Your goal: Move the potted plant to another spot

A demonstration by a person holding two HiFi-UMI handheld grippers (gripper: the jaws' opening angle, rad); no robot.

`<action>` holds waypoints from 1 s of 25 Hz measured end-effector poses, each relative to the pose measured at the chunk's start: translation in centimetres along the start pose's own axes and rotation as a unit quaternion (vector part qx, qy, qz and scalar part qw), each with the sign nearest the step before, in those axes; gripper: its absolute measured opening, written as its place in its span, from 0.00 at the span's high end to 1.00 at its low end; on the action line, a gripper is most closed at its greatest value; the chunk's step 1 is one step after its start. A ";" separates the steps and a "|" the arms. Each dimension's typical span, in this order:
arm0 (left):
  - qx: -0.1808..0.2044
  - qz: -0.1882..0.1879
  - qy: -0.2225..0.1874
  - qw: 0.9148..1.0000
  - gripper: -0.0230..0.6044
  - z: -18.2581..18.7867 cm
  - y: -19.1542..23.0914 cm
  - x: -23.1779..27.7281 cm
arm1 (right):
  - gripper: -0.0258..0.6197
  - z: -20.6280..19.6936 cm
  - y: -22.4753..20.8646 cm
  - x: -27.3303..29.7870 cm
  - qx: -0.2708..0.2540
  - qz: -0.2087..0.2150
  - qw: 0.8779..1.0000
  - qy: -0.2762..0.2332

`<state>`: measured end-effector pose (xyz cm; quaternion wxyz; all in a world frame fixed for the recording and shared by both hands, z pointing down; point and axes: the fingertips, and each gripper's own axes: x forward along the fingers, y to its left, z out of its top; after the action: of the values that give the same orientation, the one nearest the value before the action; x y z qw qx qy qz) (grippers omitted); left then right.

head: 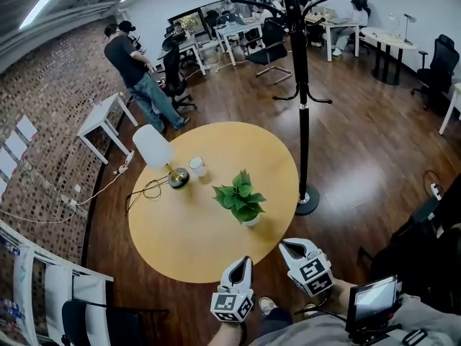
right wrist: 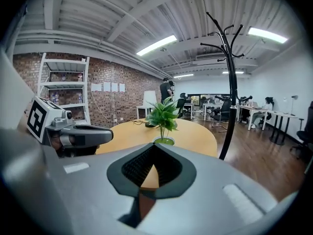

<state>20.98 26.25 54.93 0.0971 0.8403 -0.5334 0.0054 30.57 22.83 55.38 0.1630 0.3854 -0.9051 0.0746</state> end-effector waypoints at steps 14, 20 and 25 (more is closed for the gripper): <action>-0.007 0.005 0.001 1.000 0.95 0.0 -5.7 -5.9 | 0.95 -2.1 3.9 -6.9 0.004 0.024 1.000 0.012; -0.004 -0.014 0.004 1.000 0.95 -0.2 -5.7 -7.5 | 0.95 -2.2 5.6 -7.4 0.003 0.006 1.000 0.012; -0.002 -0.020 0.002 1.000 0.95 -0.1 -5.5 -8.8 | 0.95 -2.1 6.8 -7.4 0.000 0.001 1.000 0.011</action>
<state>22.10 36.43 53.20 0.0997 0.8507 -0.5161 0.0042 30.92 33.05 54.68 0.1731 0.3835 -0.9037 0.0795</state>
